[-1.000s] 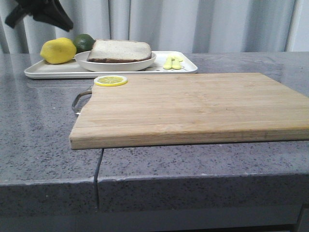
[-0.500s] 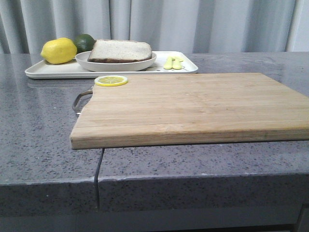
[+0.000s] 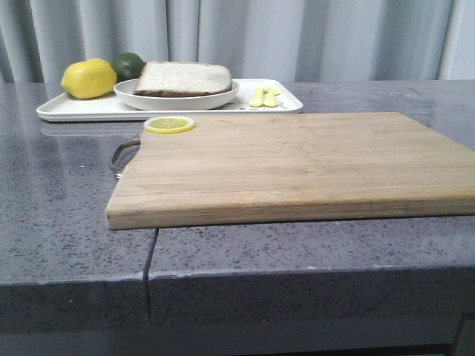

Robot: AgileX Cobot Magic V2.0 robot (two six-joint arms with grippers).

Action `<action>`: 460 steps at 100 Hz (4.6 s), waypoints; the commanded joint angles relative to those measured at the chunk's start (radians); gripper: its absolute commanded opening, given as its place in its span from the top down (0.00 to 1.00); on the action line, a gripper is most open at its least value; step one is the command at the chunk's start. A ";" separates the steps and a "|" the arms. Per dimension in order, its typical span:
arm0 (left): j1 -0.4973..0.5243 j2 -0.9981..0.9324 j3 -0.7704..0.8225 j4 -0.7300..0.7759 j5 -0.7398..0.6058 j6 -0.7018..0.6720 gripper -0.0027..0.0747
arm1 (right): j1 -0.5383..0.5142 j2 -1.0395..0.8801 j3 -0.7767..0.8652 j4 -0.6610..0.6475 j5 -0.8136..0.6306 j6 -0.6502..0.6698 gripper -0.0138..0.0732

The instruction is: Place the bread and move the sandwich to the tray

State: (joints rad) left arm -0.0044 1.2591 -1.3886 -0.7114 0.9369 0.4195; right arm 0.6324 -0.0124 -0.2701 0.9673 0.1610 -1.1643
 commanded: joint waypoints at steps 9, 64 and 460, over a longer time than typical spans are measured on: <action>0.003 -0.231 0.223 -0.044 -0.133 0.020 0.99 | -0.004 -0.017 -0.007 0.021 -0.080 -0.009 0.91; 0.003 -0.856 0.861 -0.059 -0.156 0.020 0.99 | -0.004 -0.017 -0.006 0.021 -0.133 -0.009 0.91; -0.020 -1.295 1.404 0.666 -0.687 -0.375 0.99 | -0.560 -0.013 0.300 -1.042 -0.271 1.406 0.91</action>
State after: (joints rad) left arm -0.0152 -0.0061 -0.0004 -0.0413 0.3185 0.0556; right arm 0.1211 -0.0124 0.0270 -0.0095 -0.0531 0.1933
